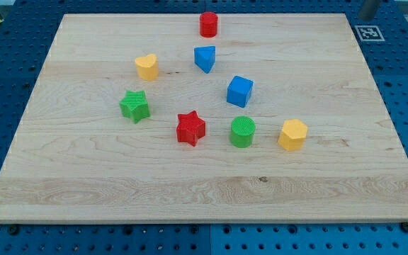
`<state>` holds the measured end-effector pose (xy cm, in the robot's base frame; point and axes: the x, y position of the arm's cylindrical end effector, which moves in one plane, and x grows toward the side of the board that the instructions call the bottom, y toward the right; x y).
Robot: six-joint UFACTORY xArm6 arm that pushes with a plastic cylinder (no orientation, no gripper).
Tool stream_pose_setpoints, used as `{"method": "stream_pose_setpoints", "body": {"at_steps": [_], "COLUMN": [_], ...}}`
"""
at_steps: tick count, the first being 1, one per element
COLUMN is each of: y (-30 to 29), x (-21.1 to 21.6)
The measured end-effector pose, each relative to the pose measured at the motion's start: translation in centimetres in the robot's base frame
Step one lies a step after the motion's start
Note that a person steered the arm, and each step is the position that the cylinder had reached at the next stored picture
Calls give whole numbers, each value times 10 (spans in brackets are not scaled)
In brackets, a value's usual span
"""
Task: Push the yellow hexagon down a bit
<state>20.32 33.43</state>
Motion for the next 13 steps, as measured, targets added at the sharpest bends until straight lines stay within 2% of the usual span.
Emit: {"method": "stream_pose_setpoints", "body": {"at_steps": [7, 10, 11, 12, 13], "y": [2, -148, -164, -170, -181], "x": [-2, 21, 23, 45, 86]}}
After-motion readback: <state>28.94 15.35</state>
